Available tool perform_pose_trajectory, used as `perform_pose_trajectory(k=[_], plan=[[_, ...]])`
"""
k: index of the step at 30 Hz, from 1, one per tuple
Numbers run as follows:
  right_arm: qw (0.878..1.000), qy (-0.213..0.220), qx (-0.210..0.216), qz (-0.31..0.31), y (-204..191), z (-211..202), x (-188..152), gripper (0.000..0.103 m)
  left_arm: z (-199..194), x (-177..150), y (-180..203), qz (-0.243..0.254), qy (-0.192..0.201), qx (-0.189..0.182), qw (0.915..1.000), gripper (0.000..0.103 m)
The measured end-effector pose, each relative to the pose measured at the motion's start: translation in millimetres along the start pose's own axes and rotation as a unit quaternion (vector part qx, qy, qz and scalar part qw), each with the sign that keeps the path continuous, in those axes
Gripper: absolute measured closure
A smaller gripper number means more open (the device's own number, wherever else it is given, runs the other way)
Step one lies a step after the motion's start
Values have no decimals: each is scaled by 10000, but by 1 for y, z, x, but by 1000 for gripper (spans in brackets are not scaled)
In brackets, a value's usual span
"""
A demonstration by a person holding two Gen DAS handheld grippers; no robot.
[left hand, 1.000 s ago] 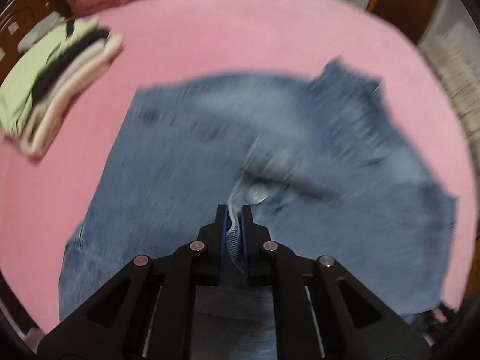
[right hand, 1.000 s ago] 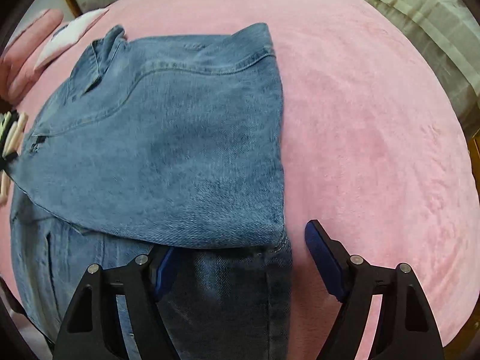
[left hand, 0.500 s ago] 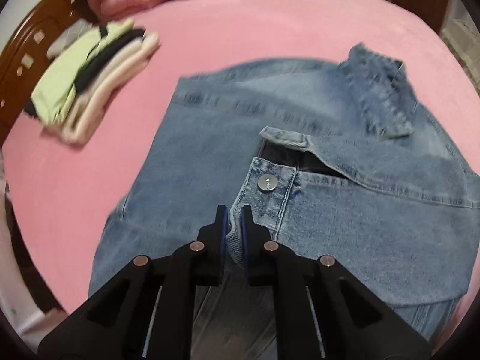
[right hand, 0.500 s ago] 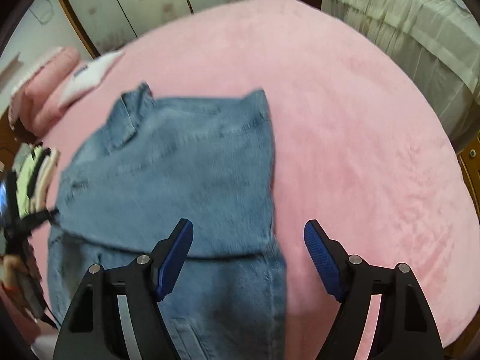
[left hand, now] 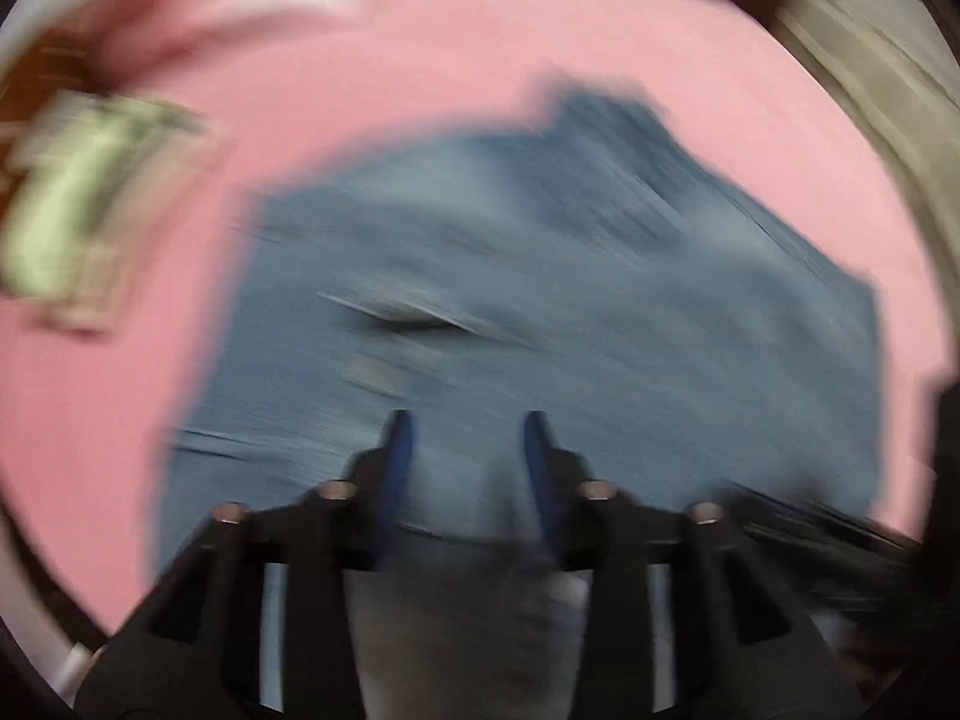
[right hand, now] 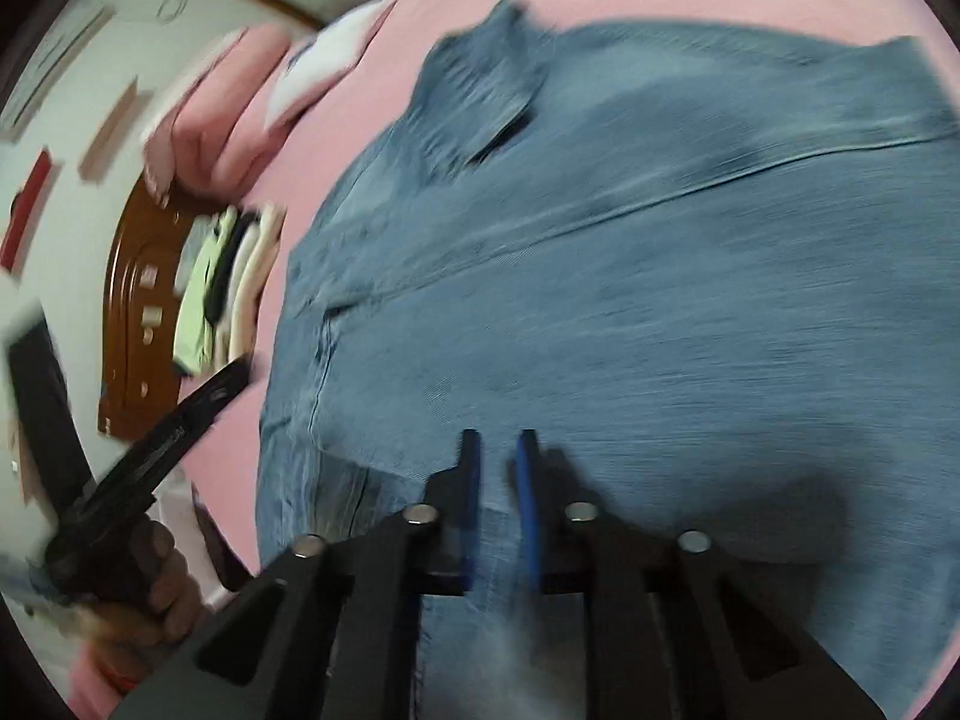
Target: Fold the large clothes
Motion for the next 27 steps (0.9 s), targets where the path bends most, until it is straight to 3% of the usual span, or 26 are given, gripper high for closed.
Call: perform_pose_trajectory(k=[2,3,4,6,8,9,10,12,13,15,16,17,19,21,23,24,26,27], plan=[[9998,-202,-6,-22,1,12,-3,99,20,1,21,209,-290,-271,9990,69],[9997,-224,9,36,6,13,-3,100,30,1,27,272,-417,-338,9982,78],[9997,-216,23,111,11,14,-1,102,45,-1,32,312,-723,-362,9962,85],[9994,-154,-36,319,32,3,-1,102,72,-5,27,174,-1396,-195,9899,85],[9988,-20,-74,481,53,-10,2,103,72,-5,12,-284,-1341,-427,9896,89],[9981,34,133,594,70,-24,1,103,71,-5,2,-469,-1321,-406,9893,96],[9973,185,-94,708,89,-41,-2,103,68,-6,-10,-602,-1262,-231,9899,102],[9917,465,-871,826,119,-64,-4,103,63,-7,-35,-759,-1079,269,9909,102],[9879,617,-1049,962,138,-80,-7,103,63,-9,-47,-778,-1032,600,9898,102],[9772,892,-1312,1413,174,-112,-18,103,64,-14,-65,-983,-978,167,9902,102],[9711,1007,-1563,1496,183,-124,-22,103,65,-15,-69,-1069,-988,53,9893,102],[9704,1106,-1499,1534,190,-134,-26,103,65,-15,-70,-1051,-1007,78,9893,102],[9683,1198,-1415,1675,195,-140,-32,103,63,-14,-61,-941,-1012,363,9897,102],[9678,1187,-1672,1460,182,-140,-28,103,59,-12,-47,-777,-1048,558,9899,102],[9742,1272,-1484,1128,157,-134,-21,103,51,-8,-28,-644,-1042,104,9924,102],[9792,1355,-1152,979,143,-132,-18,103,47,-6,-16,-616,-1047,-379,9919,102],[9873,1301,-357,839,121,-120,-13,103,43,0,4,-558,-1058,-980,9880,102],[9907,1068,156,834,110,-105,-9,103,44,4,12,-544,-1049,-1075,9872,102]])
Point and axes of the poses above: each gripper's, at about its wrist camera, not at the fingertips, and z roughly the way its jaws point, y to its right, x to its top, the point moved 1 cm from there along z, roughly the way its jaws point, and after that the axes turned 2 degrees about z, right-handed, at the moved point
